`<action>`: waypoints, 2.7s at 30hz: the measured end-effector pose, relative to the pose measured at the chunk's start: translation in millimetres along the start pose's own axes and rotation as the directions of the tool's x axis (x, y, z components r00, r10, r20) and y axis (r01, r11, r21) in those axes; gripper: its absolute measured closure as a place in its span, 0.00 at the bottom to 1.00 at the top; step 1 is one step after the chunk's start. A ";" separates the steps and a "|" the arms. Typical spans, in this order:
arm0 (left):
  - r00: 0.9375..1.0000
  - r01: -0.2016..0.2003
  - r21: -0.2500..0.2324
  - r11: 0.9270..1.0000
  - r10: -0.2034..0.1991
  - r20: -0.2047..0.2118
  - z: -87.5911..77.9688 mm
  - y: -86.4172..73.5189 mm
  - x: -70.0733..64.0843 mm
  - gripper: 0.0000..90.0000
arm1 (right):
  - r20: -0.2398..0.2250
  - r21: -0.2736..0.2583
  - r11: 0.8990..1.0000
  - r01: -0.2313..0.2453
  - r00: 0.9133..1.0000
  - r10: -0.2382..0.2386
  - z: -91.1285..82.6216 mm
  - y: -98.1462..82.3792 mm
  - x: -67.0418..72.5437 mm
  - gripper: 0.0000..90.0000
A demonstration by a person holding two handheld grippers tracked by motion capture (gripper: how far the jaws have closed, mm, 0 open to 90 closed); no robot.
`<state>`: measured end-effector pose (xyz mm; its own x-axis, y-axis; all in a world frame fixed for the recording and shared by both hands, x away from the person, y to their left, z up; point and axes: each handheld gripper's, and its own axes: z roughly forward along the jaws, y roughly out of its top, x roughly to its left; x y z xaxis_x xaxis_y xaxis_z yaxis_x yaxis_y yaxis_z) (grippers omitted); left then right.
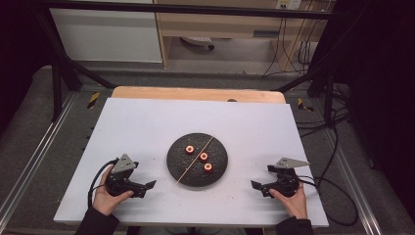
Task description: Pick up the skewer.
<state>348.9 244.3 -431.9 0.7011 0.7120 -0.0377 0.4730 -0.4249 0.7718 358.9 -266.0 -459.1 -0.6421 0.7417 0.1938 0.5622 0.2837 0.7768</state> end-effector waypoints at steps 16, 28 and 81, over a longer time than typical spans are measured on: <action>1.000 -0.025 0.028 0.999 0.025 -0.004 13.3 27.9 -17.3 0.04 | 0.000 0.000 1.000 0.003 1.000 -0.003 0.0 0.0 0.0 0.01; 1.000 -0.025 0.046 0.999 0.025 0.002 28.4 48.7 -30.2 0.05 | 0.000 0.003 1.000 0.005 1.000 -0.005 0.2 -0.1 -0.2 0.01; 1.000 -0.030 0.274 0.961 0.031 0.004 89.0 91.0 -68.7 0.72 | 0.003 0.009 1.000 0.008 1.000 -0.008 -0.3 -0.1 -0.5 0.01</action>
<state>391.3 106.9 -415.6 0.7172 0.6967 -0.0165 0.5794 -0.5830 0.5696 359.0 -266.6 -459.1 -0.6450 0.7414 0.1852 0.5614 0.2954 0.7730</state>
